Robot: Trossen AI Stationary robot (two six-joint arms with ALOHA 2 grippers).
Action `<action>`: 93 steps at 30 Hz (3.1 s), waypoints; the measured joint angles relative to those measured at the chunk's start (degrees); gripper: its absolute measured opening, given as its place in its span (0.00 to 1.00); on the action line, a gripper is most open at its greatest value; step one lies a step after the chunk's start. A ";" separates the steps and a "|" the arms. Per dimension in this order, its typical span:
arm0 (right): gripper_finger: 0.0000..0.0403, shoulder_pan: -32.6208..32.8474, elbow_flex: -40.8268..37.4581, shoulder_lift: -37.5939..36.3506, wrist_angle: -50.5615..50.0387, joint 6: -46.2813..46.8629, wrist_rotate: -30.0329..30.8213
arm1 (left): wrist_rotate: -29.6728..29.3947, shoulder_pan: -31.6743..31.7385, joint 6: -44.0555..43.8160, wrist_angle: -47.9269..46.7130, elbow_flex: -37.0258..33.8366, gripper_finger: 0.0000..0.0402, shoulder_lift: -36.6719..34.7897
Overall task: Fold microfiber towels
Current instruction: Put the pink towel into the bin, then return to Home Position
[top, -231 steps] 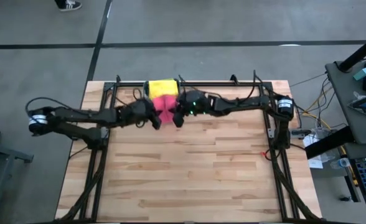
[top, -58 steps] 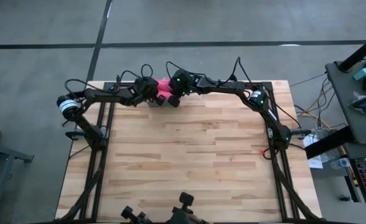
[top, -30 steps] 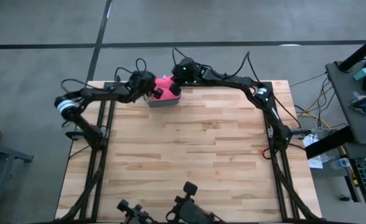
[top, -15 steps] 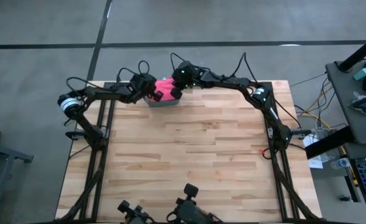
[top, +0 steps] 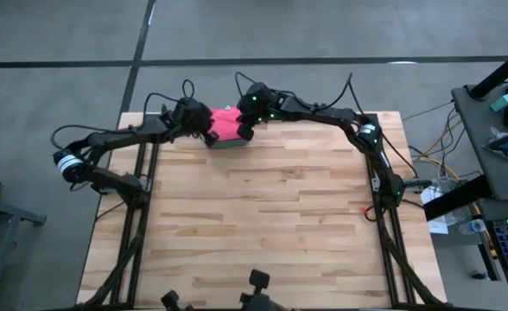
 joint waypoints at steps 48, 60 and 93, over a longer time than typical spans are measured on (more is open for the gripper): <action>0.02 -3.55 -7.04 0.58 14.54 1.74 2.90 | -5.10 1.59 4.23 20.47 -2.45 0.00 10.82; 0.02 -3.67 -7.15 1.69 14.55 1.36 2.18 | -5.35 1.38 3.86 19.46 -2.42 0.00 10.87; 0.02 8.62 -80.71 -62.98 44.60 -9.72 2.03 | 5.92 -34.10 5.89 14.57 -30.09 0.00 -52.58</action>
